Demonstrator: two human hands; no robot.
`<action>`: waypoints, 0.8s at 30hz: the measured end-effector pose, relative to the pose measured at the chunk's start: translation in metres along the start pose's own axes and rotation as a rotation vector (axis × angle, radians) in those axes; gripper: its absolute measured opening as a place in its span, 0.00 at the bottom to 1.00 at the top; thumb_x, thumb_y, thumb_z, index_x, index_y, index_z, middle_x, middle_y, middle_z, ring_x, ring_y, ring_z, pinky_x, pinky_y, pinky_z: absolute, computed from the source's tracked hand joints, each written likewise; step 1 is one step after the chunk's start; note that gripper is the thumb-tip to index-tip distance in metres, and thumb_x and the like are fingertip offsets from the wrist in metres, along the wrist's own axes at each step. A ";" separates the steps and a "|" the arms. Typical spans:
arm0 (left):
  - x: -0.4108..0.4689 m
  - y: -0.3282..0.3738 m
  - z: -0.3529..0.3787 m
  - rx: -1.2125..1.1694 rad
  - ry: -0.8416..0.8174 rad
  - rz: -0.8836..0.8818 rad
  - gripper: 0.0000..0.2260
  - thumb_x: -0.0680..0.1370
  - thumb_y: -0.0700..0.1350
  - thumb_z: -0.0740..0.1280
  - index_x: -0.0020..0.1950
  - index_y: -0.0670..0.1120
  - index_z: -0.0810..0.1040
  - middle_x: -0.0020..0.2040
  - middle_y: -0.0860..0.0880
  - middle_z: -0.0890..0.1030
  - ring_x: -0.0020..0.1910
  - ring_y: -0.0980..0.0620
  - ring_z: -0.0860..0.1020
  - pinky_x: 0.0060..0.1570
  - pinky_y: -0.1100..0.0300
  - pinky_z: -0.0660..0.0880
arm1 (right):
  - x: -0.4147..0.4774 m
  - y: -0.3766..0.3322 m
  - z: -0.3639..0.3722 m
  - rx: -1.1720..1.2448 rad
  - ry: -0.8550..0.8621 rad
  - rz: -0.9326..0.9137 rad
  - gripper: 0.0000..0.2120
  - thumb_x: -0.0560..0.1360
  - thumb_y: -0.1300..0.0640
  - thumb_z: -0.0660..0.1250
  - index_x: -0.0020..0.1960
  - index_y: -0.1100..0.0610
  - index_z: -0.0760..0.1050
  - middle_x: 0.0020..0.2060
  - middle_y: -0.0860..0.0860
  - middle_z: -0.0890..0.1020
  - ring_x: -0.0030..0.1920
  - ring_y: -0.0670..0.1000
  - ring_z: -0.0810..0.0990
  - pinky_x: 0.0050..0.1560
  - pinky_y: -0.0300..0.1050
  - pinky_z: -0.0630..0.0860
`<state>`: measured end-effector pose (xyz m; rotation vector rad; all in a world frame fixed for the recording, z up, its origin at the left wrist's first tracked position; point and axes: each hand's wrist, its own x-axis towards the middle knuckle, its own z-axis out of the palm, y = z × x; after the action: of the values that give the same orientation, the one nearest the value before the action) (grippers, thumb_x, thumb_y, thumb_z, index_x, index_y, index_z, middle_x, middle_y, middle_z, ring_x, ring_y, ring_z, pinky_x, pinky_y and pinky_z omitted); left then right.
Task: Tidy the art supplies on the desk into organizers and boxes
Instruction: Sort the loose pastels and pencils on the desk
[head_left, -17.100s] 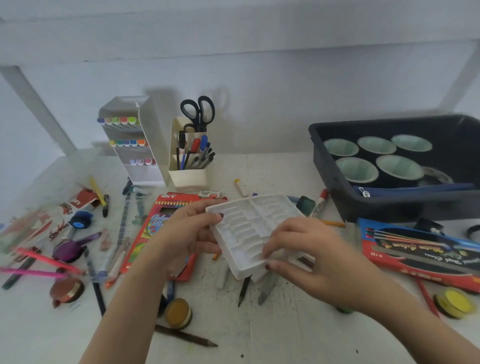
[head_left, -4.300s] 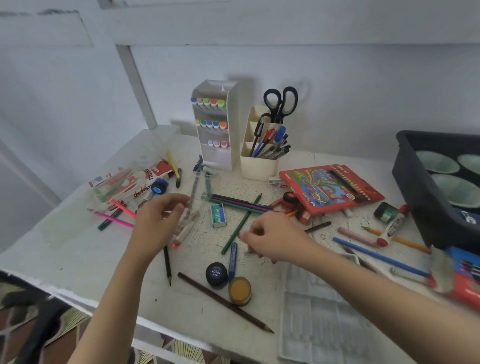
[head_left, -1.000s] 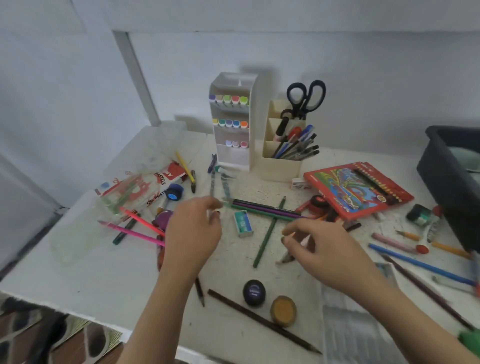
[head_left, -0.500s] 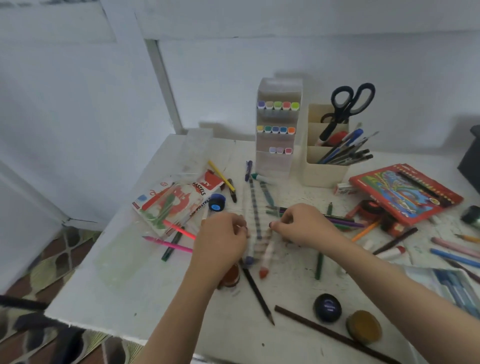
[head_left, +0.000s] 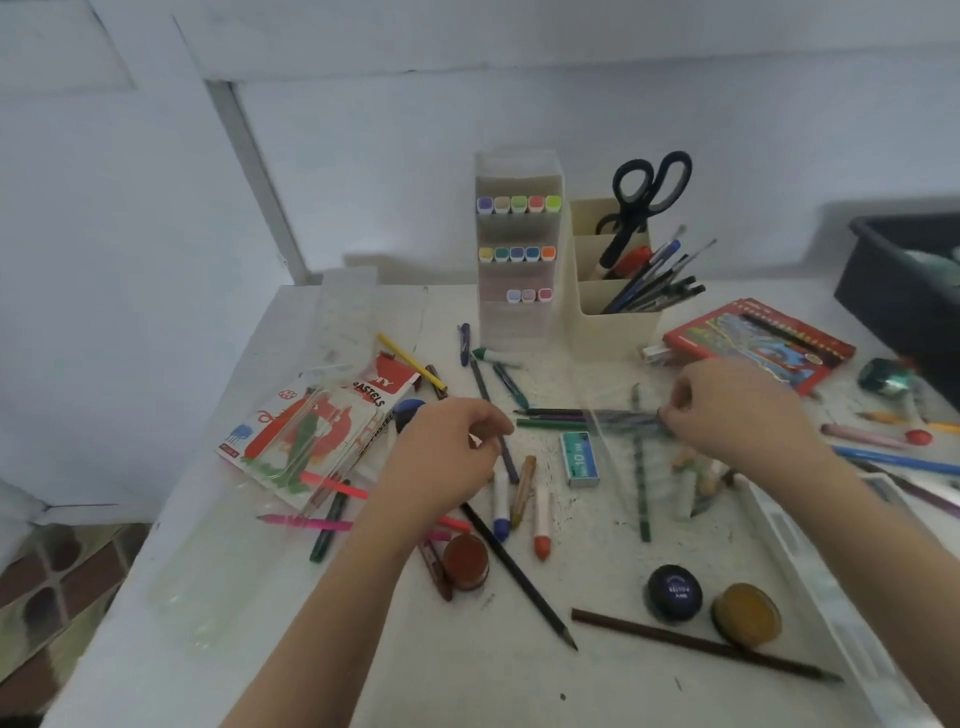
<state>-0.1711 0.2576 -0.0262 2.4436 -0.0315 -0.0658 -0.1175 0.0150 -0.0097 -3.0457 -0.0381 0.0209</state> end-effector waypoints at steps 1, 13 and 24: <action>0.003 0.000 0.002 0.035 -0.050 0.020 0.10 0.77 0.43 0.63 0.51 0.56 0.80 0.46 0.61 0.78 0.42 0.68 0.74 0.34 0.78 0.66 | -0.004 -0.002 0.002 -0.024 0.059 -0.007 0.07 0.74 0.53 0.65 0.48 0.56 0.75 0.39 0.49 0.77 0.41 0.51 0.76 0.40 0.45 0.75; 0.031 -0.012 -0.024 0.297 0.041 0.021 0.12 0.77 0.38 0.61 0.49 0.51 0.81 0.50 0.53 0.80 0.47 0.54 0.77 0.52 0.57 0.75 | -0.040 -0.073 0.026 0.124 -0.124 -0.791 0.12 0.77 0.55 0.62 0.58 0.46 0.77 0.53 0.45 0.75 0.50 0.48 0.75 0.45 0.43 0.73; 0.031 -0.014 -0.014 0.476 -0.191 0.189 0.10 0.74 0.41 0.67 0.51 0.55 0.80 0.52 0.54 0.76 0.52 0.54 0.72 0.53 0.59 0.72 | -0.038 -0.078 0.038 -0.030 -0.093 -0.855 0.14 0.75 0.63 0.61 0.57 0.51 0.77 0.48 0.49 0.74 0.44 0.50 0.75 0.35 0.42 0.64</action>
<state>-0.1389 0.2761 -0.0263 2.8852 -0.4041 -0.2300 -0.1575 0.0949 -0.0399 -2.7819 -1.3173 0.0965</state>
